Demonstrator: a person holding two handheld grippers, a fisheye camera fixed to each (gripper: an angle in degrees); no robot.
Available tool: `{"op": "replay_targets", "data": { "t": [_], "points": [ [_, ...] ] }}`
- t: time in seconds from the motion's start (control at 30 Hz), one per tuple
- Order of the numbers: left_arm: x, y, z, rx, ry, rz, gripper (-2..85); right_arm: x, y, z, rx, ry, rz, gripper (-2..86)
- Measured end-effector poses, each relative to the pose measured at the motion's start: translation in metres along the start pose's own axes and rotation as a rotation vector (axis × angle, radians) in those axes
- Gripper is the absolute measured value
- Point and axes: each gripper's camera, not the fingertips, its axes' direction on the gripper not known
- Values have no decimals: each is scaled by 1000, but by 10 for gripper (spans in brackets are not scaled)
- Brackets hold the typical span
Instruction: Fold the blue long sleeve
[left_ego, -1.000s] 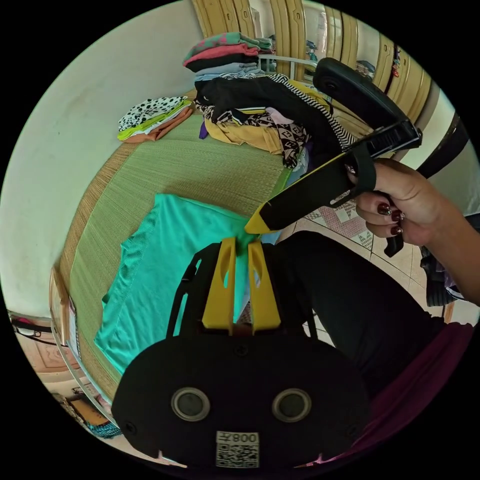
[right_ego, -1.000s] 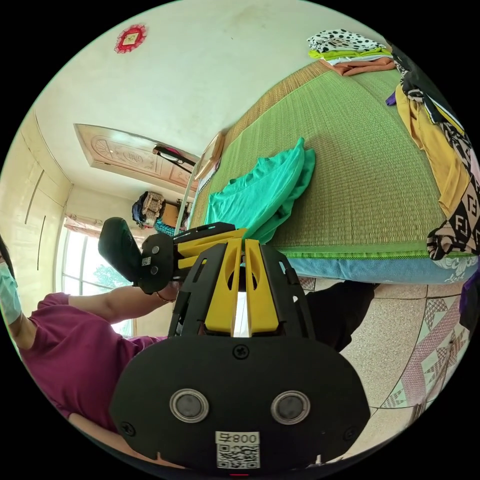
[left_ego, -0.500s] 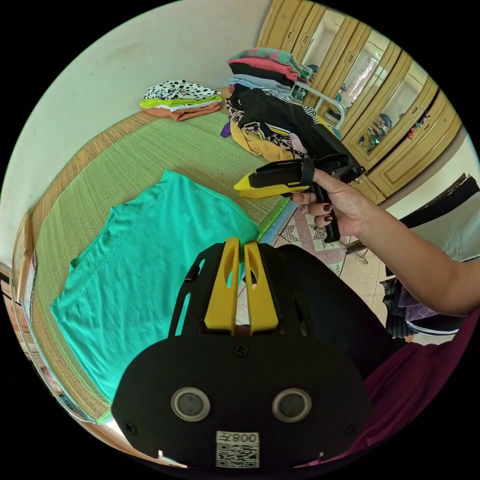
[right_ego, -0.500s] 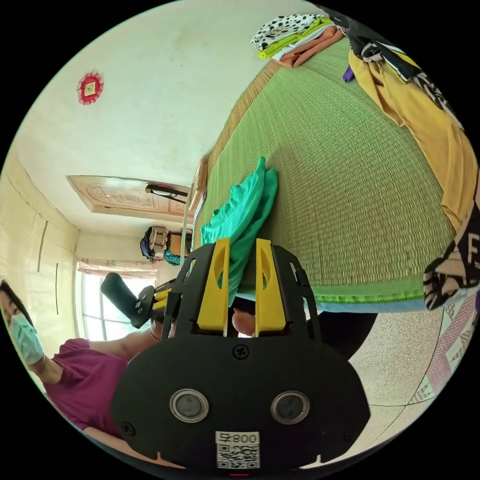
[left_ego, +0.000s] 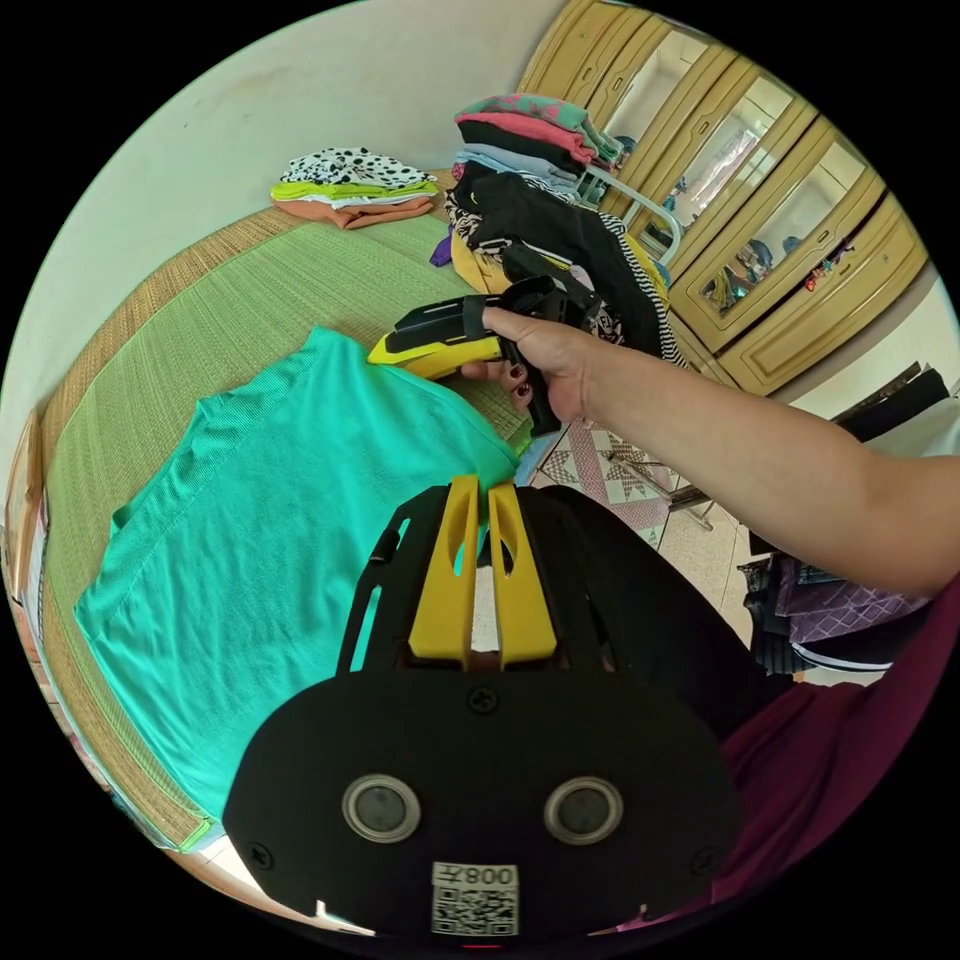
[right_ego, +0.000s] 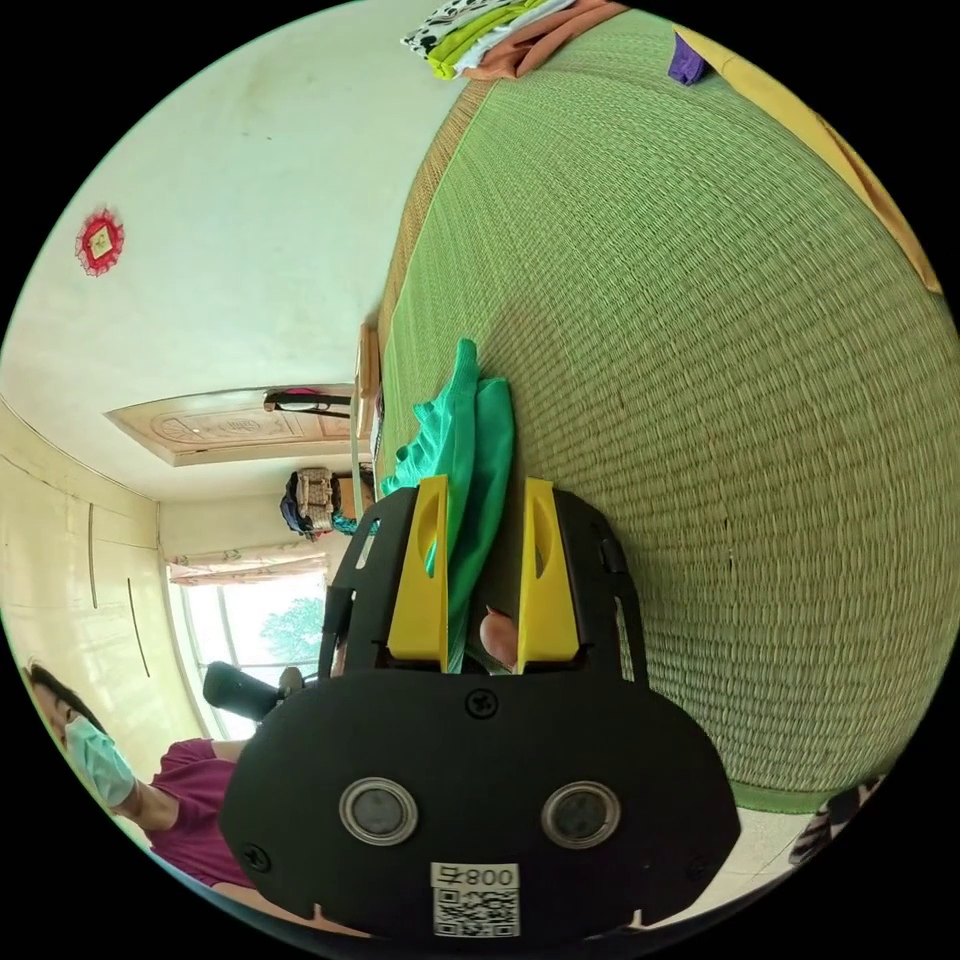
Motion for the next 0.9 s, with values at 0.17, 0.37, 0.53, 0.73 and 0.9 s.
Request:
{"op": "replay_targets", "data": {
  "t": [0.17,0.37,0.53,0.73,0.9],
  "points": [
    [1,-11,7,16,15,-14,11,4,-27,2,-12,-26,1,107],
    [-2,-22,15,25,43,-37,11,9,-50,6,-30,-82,2,105],
    [1,-32,23,11,42,-28,11,13,-60,2,-14,-127,3,104],
    [2,-40,28,2,46,-24,11,21,-69,1,-18,-125,21,84],
    [5,-43,27,-2,33,1,11,21,-75,-1,-27,-90,16,44]
  ]
}}
